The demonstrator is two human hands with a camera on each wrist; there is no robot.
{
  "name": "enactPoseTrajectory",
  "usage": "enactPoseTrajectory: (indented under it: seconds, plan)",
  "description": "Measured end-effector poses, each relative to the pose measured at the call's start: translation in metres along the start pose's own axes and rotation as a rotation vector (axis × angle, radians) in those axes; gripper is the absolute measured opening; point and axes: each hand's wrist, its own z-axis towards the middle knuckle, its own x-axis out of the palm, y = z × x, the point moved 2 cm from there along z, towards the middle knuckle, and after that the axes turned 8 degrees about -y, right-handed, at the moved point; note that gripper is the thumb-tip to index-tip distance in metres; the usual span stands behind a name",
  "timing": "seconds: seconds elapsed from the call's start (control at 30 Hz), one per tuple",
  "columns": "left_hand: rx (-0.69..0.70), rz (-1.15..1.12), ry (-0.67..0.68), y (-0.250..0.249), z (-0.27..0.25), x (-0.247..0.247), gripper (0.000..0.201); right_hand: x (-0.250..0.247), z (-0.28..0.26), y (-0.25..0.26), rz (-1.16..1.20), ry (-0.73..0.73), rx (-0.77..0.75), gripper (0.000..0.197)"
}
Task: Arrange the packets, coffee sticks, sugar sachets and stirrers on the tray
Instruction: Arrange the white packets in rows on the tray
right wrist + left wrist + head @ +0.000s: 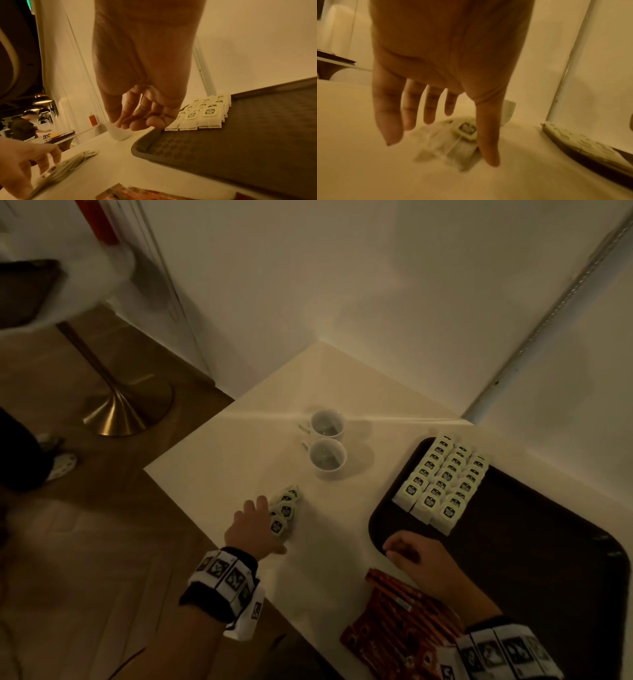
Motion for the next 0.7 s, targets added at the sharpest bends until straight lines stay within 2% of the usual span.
enactPoseTrajectory:
  seconds: [0.07,0.17,0.3,0.43,0.5,0.6,0.7]
  plan:
    - [-0.007,-0.002,-0.061,0.001,-0.001,0.008,0.086,0.003,-0.006,0.000,0.034,-0.010,0.013,0.012]
    - [0.022,-0.027,-0.153,0.006,0.002,0.012,0.066,0.003,-0.012,0.002,0.050,-0.052,0.006,0.013]
    - [0.045,-0.052,-0.144,0.018,0.006,0.015,0.040,-0.002,-0.017,0.003,0.043,-0.061,0.019,0.010]
    - [0.067,-0.249,-0.140,0.017,0.008,0.012,0.040,-0.004,-0.020,0.006,0.039,-0.070,0.031,0.010]
    - [0.126,-0.318,-0.157,0.006,0.007,0.007,0.041,-0.003,-0.022,0.007,0.034,-0.066,0.036,0.010]
    - [0.199,-0.284,-0.194,-0.010,0.007,0.008,0.044,-0.003,-0.023,0.009,0.039,-0.070,0.019,0.011]
    - [0.218,-0.212,-0.204,-0.018,0.005,0.013,0.038,-0.004,-0.024,0.010,0.022,-0.069,0.017,0.011]
